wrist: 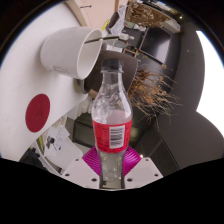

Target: Pour water

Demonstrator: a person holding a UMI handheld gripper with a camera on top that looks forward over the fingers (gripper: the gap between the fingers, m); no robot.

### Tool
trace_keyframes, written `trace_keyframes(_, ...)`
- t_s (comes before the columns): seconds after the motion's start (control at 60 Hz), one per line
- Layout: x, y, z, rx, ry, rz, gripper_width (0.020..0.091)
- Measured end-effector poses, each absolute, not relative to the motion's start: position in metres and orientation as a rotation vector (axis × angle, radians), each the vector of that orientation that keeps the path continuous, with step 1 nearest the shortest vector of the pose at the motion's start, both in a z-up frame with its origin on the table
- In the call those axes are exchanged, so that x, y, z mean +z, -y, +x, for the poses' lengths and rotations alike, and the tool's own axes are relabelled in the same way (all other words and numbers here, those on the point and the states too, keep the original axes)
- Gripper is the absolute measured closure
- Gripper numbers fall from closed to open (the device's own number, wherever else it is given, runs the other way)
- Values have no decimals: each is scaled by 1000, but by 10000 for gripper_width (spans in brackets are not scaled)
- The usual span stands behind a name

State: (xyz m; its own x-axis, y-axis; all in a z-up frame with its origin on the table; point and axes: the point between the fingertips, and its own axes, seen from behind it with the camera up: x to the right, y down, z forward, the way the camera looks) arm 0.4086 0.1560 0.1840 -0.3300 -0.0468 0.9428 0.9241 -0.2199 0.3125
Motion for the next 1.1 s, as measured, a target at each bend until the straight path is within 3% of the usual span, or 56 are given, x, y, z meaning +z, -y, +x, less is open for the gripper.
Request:
trace_keyframes(0.133,181,-159,412,-1482,1144,-1285,872)
trace_keyframes(0.367,166,-147,401,-755,599,-1741,871)
trace_keyframes(0.6,115,-147,364,-122,217,-1947,872)
trace_keyframes(0.817,68,-157,355,80,100,-1980,872)
trace_keyframes(0.983,48,-159,362,84,88,-1989,869)
trace_keyframes(1.1,49,-157,363,101,75,-1959,855)
